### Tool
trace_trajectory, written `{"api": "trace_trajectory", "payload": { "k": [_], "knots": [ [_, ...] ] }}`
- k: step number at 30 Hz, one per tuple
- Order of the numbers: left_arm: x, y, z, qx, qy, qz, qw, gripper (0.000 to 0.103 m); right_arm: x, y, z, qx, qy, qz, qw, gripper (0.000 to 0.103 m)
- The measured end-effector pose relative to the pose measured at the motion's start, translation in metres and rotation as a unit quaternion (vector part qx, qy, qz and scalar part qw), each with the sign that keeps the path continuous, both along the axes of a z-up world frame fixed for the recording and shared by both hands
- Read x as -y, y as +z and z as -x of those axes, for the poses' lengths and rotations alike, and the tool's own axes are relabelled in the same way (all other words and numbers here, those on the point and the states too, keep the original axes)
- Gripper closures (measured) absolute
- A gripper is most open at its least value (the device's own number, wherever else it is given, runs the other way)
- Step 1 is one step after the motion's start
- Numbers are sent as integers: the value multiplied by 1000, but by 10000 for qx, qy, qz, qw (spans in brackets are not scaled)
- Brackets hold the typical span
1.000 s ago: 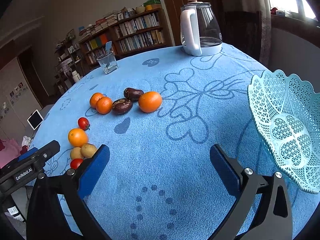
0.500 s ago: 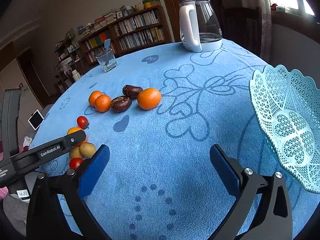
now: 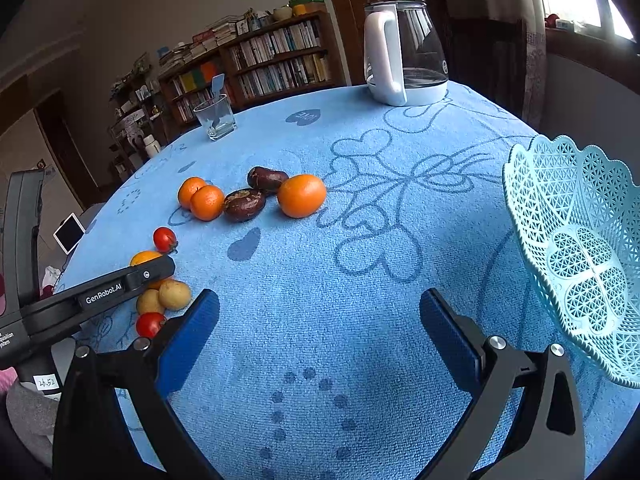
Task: Organize fruits
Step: 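Grasp the large orange with the left tool while the right tool grasps a red tomato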
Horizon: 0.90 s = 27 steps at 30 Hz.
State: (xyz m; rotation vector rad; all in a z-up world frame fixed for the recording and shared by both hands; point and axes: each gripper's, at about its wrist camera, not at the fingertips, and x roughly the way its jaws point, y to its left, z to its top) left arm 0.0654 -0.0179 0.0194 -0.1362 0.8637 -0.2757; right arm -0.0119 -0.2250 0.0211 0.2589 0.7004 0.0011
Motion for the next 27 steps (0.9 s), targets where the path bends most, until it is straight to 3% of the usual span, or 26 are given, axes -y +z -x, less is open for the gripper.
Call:
{"api": "trace_trajectory", "payload": {
  "k": [9, 14, 19, 21, 23, 27],
  "knots": [
    [-39, 17, 8, 304, 324, 627, 9970, 64, -8, 3, 0, 6, 183, 58, 9998, 2],
    [-54, 24, 14, 518, 712, 501, 9949, 63, -35, 4, 0, -183, 705, -202, 9971, 2],
    [-66, 28, 18, 671, 996, 386, 9920, 63, -79, 0, -8, -371, 1231, 177, 9915, 2],
    [-70, 28, 19, 663, 1060, 397, 9914, 63, -91, -1, -12, -427, 1382, 266, 9891, 8],
    [-74, 27, 19, 613, 1124, 452, 9907, 63, -99, -4, -16, -533, 1497, 306, 9868, 25],
    [-79, 24, 18, 550, 1201, 465, 9901, 63, -112, -9, -21, -646, 1674, 365, 9831, 38]
  ]
}}
